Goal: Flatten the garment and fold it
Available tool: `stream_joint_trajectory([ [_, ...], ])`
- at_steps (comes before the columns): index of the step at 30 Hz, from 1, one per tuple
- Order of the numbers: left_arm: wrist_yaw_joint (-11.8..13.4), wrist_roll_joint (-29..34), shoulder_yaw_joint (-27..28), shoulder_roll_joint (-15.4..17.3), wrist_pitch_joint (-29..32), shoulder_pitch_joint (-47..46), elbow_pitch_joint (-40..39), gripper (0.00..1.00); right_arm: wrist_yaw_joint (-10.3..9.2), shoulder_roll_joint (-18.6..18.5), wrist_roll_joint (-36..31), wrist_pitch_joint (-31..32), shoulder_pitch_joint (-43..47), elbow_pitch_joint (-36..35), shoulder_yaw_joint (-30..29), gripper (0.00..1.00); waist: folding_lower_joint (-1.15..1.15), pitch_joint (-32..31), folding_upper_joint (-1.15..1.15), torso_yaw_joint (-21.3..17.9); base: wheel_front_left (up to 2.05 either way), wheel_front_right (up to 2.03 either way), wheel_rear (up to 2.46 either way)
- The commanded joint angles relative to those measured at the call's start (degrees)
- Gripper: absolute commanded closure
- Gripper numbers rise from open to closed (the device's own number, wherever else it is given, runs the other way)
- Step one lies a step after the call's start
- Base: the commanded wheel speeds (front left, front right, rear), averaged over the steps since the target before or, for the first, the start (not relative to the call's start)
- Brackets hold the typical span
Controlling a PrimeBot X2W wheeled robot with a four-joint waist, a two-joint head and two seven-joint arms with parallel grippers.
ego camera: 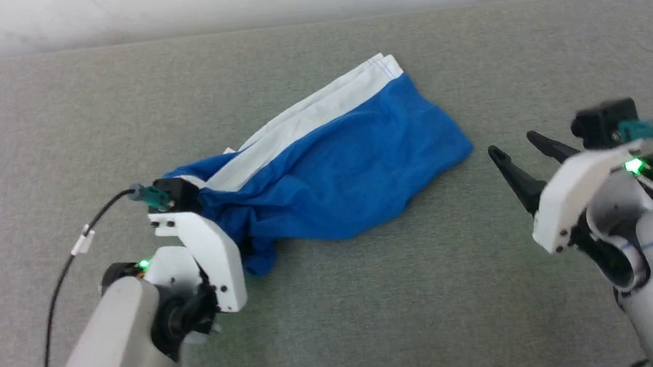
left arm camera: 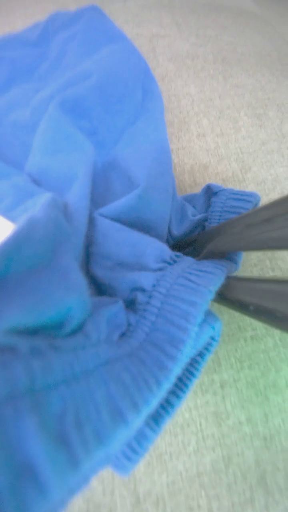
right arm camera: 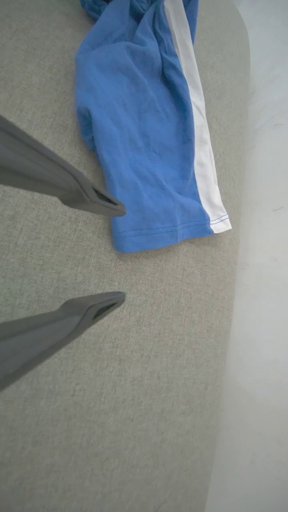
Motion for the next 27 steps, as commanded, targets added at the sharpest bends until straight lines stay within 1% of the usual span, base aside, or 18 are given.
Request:
stream_joint_trajectory([
  [1, -0.70, 0.26, -1.63, -1.62, -0.24, 2.94, -0.11, 1.00, -0.05, -0.17, 1.19, 2.01, -2.83, 2.36, 0.55, 0.00, -0.01, 0.58, -0.01, 2.14, 0.00, 0.00, 0.00],
  [6, -0.74, 1.33, -1.80, -2.13, -3.07, 2.29, -5.54, 1.00, -0.05, -0.18, 4.06, 8.23, -11.74, 12.88, 2.65, 0.00, -0.01, 2.15, -0.01, 5.80, 0.00, 0.00, 0.00],
  [10, -0.98, 2.28, -2.59, -2.77, -4.36, 1.37, -9.07, 1.00, -0.05, -0.37, 4.63, 10.25, -18.27, 20.66, 4.27, 0.00, -0.01, 3.85, -0.01, 8.59, 0.00, 0.00, 0.00],
  [15, -1.22, 2.93, -3.47, -3.33, -4.99, 0.47, -11.31, 1.00, -0.05, -0.03, 5.55, 12.97, -23.98, 30.16, 6.62, 0.00, -0.01, 5.61, -0.01, 10.51, 0.00, 0.00, 0.00],
  [19, -1.21, 2.98, -3.58, -3.31, -5.49, 0.61, -11.91, 1.00, -0.05, 1.70, 7.93, 16.60, -25.14, 35.77, 8.74, 0.00, -0.01, 6.32, -0.01, 10.61, 0.00, 0.00, 0.00],
  [20, -1.21, 2.92, -3.63, -3.28, -5.48, 0.75, -11.91, 1.00, -0.05, 1.98, 8.54, 17.90, -25.04, 36.85, 9.42, 0.13, -0.01, 6.38, -0.01, 10.52, 0.00, 0.00, 0.00],
  [21, -1.21, 2.89, -3.66, -3.24, -5.52, 0.87, -11.92, 1.00, -0.05, 2.21, 9.22, 19.04, -24.94, 37.64, 10.07, 0.52, -0.01, 6.37, -0.01, 10.40, 0.00, 0.00, 0.00],
  [22, -1.20, 2.90, -3.70, -3.17, -5.57, 0.97, -11.90, 1.00, -0.05, 2.25, 9.75, 19.92, -24.88, 38.16, 10.78, 0.79, -0.01, 6.30, -0.01, 10.28, 0.00, 0.00, 0.00],
  [23, -1.18, 2.88, -3.74, -3.11, -5.58, 1.09, -11.84, 1.00, -0.05, 2.19, 10.30, 20.36, -24.85, 38.42, 11.39, 1.00, -0.01, 6.15, -0.01, 10.14, 0.00, 0.00, 0.00],
  [25, -1.36, 2.63, -3.90, -2.96, -5.31, 1.33, -11.59, 1.00, -0.05, 2.32, 12.25, 20.41, -24.72, 38.33, 11.87, 1.00, -0.01, 5.72, -0.01, 9.85, 0.00, 0.00, 0.00],
  [27, -1.73, 2.28, -4.20, -2.69, -4.80, 1.76, -11.37, 1.00, -0.05, 2.08, 13.66, 19.12, -24.53, 37.47, 12.62, 1.00, -0.01, 4.92, -0.01, 9.44, 0.00, 0.00, 0.00],
])
